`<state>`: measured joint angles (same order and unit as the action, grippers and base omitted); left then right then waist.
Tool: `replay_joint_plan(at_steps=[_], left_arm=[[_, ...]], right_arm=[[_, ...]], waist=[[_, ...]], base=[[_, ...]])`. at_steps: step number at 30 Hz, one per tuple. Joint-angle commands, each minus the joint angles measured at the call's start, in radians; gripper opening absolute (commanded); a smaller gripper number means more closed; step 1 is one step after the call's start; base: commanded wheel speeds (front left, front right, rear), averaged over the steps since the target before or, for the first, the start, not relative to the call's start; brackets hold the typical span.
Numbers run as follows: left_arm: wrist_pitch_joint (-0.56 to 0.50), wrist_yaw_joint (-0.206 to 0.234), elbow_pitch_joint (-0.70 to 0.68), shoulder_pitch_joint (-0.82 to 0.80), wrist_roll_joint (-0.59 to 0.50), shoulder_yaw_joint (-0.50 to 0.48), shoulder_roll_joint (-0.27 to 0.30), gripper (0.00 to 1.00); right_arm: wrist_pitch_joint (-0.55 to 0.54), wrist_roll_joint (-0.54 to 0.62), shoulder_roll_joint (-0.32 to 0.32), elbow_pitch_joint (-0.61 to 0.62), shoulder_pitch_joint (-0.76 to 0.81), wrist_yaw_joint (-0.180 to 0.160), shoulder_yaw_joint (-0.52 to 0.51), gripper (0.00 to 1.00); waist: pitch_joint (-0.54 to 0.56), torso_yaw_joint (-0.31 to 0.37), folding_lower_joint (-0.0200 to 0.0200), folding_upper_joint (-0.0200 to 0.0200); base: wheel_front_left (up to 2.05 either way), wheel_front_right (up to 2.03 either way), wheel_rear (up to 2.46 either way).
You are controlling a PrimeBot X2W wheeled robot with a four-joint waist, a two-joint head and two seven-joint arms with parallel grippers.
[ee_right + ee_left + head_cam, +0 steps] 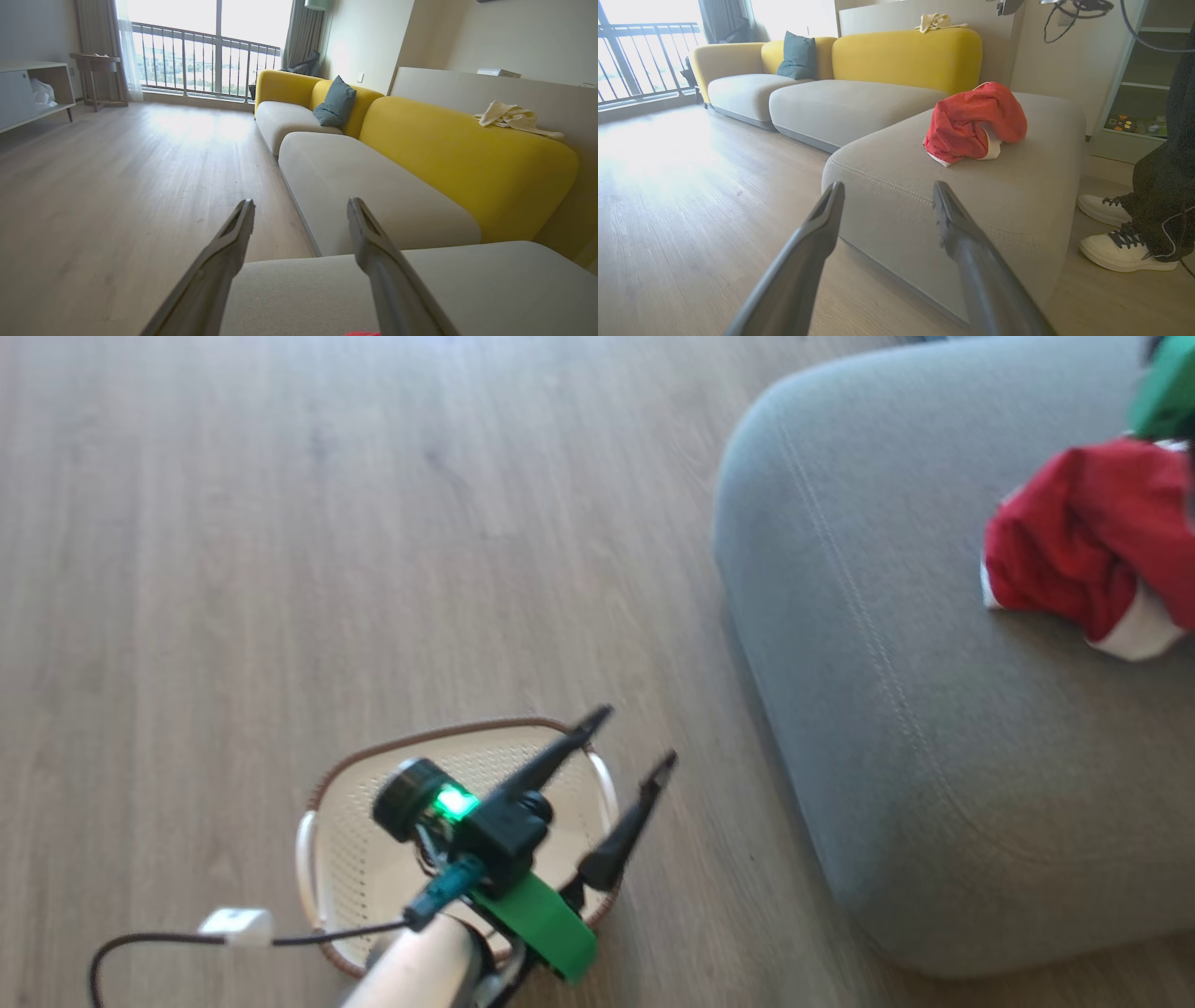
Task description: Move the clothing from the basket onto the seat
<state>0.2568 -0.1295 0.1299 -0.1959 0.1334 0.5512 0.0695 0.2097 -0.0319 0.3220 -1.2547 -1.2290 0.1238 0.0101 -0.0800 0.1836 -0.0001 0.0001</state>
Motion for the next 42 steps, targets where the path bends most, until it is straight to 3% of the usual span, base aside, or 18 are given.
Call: replay_joint_plan(at_steps=[1, 4, 8, 12, 18, 21, 25, 28, 35, 42], left_arm=[[0.005, 0.000, -0.042, -0.014, 0.001, -0.047, -0.008, 1.00], [0.005, 0.004, -0.055, -0.006, -0.006, -0.099, -0.012, 1.00], [0.005, 0.019, -0.069, 0.005, 0.000, -0.177, -0.016, 1.00], [0.005, 0.056, -0.098, 0.005, 0.001, -0.275, -0.018, 1.00], [0.005, 0.086, -0.102, 0.016, -0.006, -0.353, -0.019, 1.00], [0.005, 0.120, -0.111, 0.031, -0.008, -0.388, -0.019, 1.00], [0.005, 0.201, -0.109, 0.060, -0.003, -0.426, -0.019, 1.00], [0.005, 0.228, -0.098, 0.080, -0.003, -0.426, -0.019, 1.00], [0.005, 0.244, -0.094, 0.108, 0.012, -0.426, -0.019, 1.00], [0.005, 0.219, -0.074, 0.128, 0.000, -0.406, -0.019, 1.00]], right_arm=[[0.017, -0.026, -0.029, 0.053, 0.000, 0.007, 0.030, 1.00], [0.039, -0.146, -0.021, 0.189, 0.078, 0.007, 0.132, 1.00], [0.047, -0.304, 0.048, 0.427, 0.216, 0.007, 0.238, 1.00], [0.050, -0.422, 0.121, 0.696, 0.377, 0.007, 0.271, 1.00], [0.051, -0.476, 0.131, 0.922, 0.571, 0.007, 0.311, 1.00], [0.052, -0.491, 0.109, 0.983, 0.655, 0.007, 0.291, 1.00], [0.052, -0.479, 0.052, 1.039, 0.766, 0.007, 0.244, 1.00], [0.052, -0.441, 0.006, 1.057, 0.855, 0.007, 0.223, 1.00], [0.052, -0.366, -0.094, 1.093, 0.999, 0.007, 0.151, 1.00], [0.052, -0.272, -0.190, 1.092, 1.108, 0.007, 0.090, 1.00]], waist=[[0.027, -0.028, 0.0001, -0.0001], [0.047, -0.058, 0.0001, -0.0001], [0.065, -0.098, 0.0001, -0.0001], [0.069, -0.141, 0.0001, -0.0001], [0.068, -0.188, 0.0001, -0.0001], [0.068, -0.208, 0.0001, -0.0001], [0.066, -0.229, 0.0001, -0.0001], [0.066, -0.240, 0.0001, -0.0001], [0.065, -0.252, 0.0001, -0.0001], [0.064, -0.252, 0.0001, -0.0001]], base=[[0.00, 0.00, 0.00], [0.00, 0.00, 0.00], [0.00, 0.00, 0.00], [0.00, 0.00, 0.00], [0.00, 0.00, 0.00], [0.00, 0.00, 0.00], [0.00, 0.00, 0.00], [0.00, 0.00, 0.00], [0.00, 0.00, 0.00], [0.00, 0.00, 0.00]])
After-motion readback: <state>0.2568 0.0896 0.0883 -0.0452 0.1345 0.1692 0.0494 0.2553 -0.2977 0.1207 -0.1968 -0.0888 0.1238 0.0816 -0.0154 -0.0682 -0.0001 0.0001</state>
